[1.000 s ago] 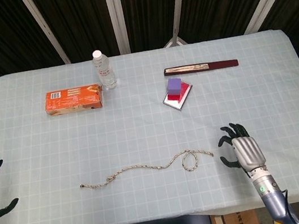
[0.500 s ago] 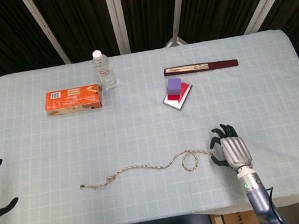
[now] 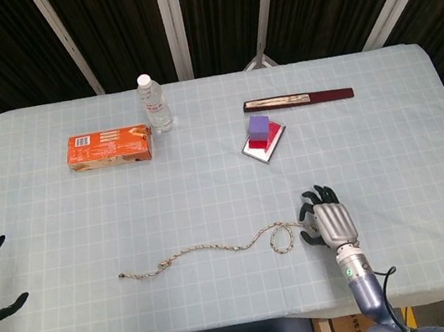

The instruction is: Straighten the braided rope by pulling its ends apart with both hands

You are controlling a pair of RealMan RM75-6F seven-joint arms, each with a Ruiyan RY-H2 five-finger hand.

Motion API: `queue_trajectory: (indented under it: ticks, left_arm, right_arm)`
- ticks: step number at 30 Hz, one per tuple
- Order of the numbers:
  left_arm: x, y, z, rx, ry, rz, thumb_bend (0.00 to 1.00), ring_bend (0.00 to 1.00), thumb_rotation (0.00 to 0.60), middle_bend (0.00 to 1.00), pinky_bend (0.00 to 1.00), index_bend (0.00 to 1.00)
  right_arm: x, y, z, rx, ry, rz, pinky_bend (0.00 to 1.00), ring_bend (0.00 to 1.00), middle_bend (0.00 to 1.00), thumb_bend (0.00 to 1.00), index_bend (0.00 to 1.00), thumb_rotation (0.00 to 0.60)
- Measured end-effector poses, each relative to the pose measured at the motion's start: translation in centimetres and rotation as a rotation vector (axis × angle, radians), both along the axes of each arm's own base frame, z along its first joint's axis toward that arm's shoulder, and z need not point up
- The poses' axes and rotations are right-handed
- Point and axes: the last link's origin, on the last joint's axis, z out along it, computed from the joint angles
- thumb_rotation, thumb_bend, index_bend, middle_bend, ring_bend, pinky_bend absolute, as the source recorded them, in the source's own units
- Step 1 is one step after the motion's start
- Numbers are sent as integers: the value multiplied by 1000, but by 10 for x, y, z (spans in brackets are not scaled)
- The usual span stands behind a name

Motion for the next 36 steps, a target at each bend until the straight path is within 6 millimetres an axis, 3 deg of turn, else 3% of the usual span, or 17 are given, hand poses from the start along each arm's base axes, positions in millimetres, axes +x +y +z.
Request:
queue_trajectory:
  ticks: [14, 36]
  left_arm:
    - [0, 1, -1, -7, -4, -1, 0, 0, 600, 0, 0, 0]
    - [0, 2, -1, -2, -6, -2, 0, 0, 600, 0, 0, 0]
  right_arm:
    - [-1, -8, -6, 0, -5, -31, 0, 23, 222, 385, 561, 600]
    - [-2, -6, -10, 7, -4, -40, 0, 23, 223, 395, 568, 600]
